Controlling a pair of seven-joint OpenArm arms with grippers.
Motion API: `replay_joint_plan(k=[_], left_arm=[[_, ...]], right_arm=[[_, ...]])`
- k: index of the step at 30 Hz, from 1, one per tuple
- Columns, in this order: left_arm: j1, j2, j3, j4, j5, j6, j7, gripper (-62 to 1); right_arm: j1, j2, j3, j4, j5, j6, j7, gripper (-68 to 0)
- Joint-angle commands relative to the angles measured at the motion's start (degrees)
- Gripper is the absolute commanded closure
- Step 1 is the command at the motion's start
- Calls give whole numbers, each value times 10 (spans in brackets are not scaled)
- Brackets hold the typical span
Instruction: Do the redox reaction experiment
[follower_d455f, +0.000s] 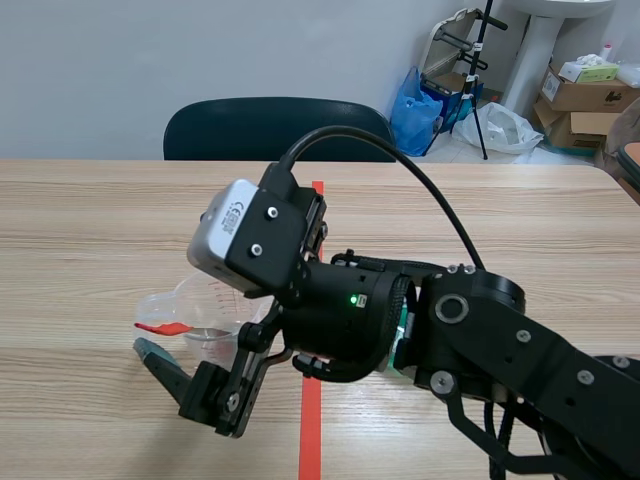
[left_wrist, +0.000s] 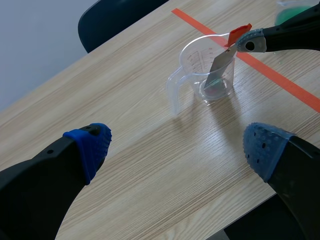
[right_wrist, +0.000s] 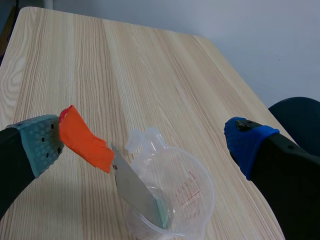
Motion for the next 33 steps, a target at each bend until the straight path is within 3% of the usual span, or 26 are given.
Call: replay_joint_plan(k=[1, 9, 11, 15, 24, 33], left_arm=[[1, 0, 0, 5, -4, 1, -8, -563], [1, 0, 0, 5, -4, 1, -7, -563], [1, 0, 0, 5, -4, 1, -7, -563], [1, 0, 0, 5, -4, 1, -7, -563], [1, 0, 0, 5, -4, 1, -7, -563], [1, 0, 0, 5, -4, 1, -7, -563]], right_arm=[[7, 0, 0, 1, 8, -3, 9, -678], [7, 0, 0, 1, 8, -7, 9, -656], [7, 0, 0, 1, 8, -15, 9, -576], [7, 0, 0, 1, 8, -22, 9, -353], [7, 3, 0, 1, 8, -21, 13, -10], [7, 3, 1, 1, 8, -21, 6, -6]])
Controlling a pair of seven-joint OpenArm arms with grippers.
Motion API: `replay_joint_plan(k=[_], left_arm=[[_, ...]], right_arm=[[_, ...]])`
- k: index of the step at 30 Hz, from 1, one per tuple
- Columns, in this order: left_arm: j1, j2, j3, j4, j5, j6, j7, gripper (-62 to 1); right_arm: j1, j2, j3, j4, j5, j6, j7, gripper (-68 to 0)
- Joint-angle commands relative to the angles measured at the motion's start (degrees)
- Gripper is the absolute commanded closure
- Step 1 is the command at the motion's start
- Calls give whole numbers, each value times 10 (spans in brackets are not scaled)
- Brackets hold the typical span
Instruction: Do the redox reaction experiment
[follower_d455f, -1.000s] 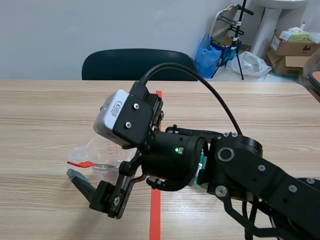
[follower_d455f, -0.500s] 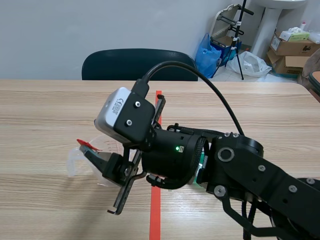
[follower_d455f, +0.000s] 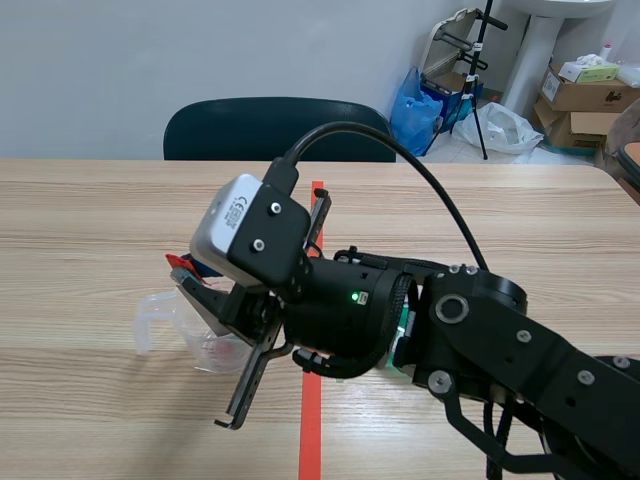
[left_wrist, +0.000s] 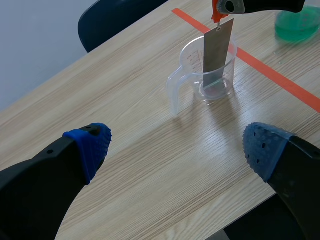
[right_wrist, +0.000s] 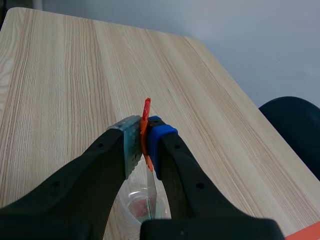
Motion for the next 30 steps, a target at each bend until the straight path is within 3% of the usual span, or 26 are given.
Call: replay_joint_plan(k=[1, 9, 17, 30], left_arm=[[1, 0, 0, 5, -4, 1, -7, -563], [1, 0, 0, 5, -4, 1, -7, -563], [1, 0, 0, 5, -4, 1, -7, -563], [1, 0, 0, 5, -4, 1, -7, -563]], right_arm=[[7, 3, 1, 1, 8, 0, 5, -6], [7, 3, 3, 1, 17, 6, -5, -7], [7, 1, 11, 9, 41, 6, -52, -7], [9, 1, 20, 99, 81, 6, -145, -7]])
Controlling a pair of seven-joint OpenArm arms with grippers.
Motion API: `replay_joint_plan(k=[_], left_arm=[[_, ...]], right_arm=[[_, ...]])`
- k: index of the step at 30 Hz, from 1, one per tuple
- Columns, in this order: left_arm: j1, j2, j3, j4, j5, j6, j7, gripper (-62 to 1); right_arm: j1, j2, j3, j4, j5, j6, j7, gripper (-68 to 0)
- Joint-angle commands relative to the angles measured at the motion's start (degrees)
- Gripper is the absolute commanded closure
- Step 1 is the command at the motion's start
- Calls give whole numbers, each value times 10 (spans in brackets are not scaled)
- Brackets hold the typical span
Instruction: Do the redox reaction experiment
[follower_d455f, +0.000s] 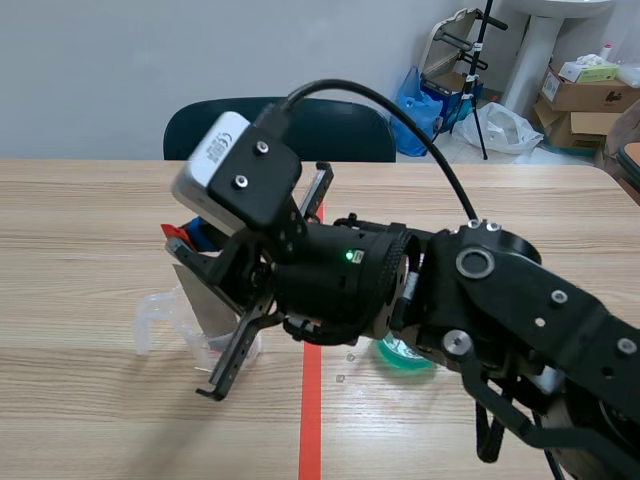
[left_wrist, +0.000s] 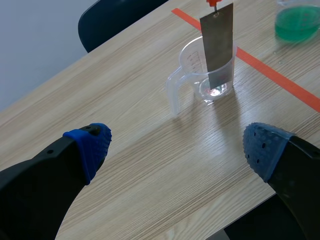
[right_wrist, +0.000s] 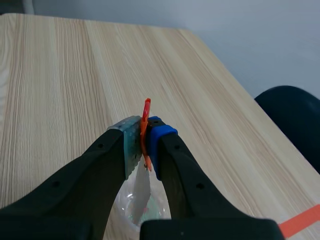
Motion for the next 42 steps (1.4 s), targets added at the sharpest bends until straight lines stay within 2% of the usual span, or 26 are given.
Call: replay_joint_plan(k=[1, 6, 11, 25, 36, 39, 42], left_arm=[[1, 0, 0, 5, -4, 1, -7, -563], [1, 0, 0, 5, -4, 1, -7, -563], [1, 0, 0, 5, -4, 1, -7, -563], [1, 0, 0, 5, -4, 1, -5, -563], [1, 0, 0, 5, -4, 1, -5, -563], [1, 0, 0, 5, -4, 1, -5, -563], [1, 0, 0, 5, -4, 1, -5, -563]], right_arm=[[9, 0, 9, 22, 5, -4, -11, -7], [14, -3, 15, 45, 36, -4, -51, -7], [45, -3, 15, 61, 98, -4, -112, -7], [120, -3, 16, 69, 218, -7, -196, -7], [130, -3, 24, 116, 233, -12, -243, -7], [130, -3, 24, 135, 233, -28, -252, -7], [130, -3, 24, 149, 244, -29, -261, -7]])
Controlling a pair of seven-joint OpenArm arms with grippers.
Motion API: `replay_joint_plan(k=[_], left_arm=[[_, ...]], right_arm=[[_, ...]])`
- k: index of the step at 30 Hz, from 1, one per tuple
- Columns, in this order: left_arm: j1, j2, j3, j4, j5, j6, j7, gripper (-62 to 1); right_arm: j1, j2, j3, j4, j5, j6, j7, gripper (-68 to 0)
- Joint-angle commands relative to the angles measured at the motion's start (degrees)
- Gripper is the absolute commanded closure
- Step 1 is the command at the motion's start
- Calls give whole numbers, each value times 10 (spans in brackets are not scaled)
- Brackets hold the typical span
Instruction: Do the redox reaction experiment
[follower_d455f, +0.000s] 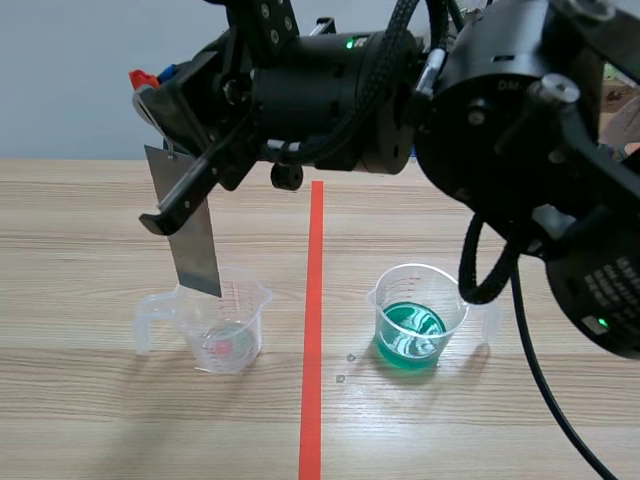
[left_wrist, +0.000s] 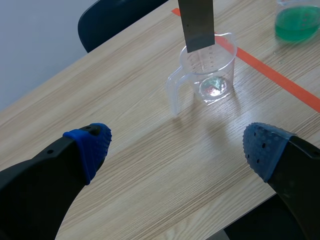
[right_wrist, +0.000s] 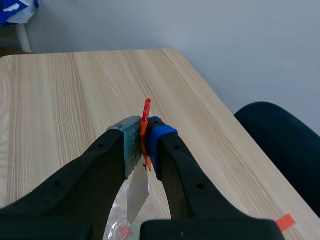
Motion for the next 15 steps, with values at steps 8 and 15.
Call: replay_joint_plan(k=[8, 15], left_arm=[[1, 0, 0, 5, -4, 1, -6, -563], [1, 0, 0, 5, -4, 1, -6, -563]], right_arm=[[11, -3, 7, 22, 24, -10, -7, -7], [11, -3, 7, 22, 24, -10, -6, -7]])
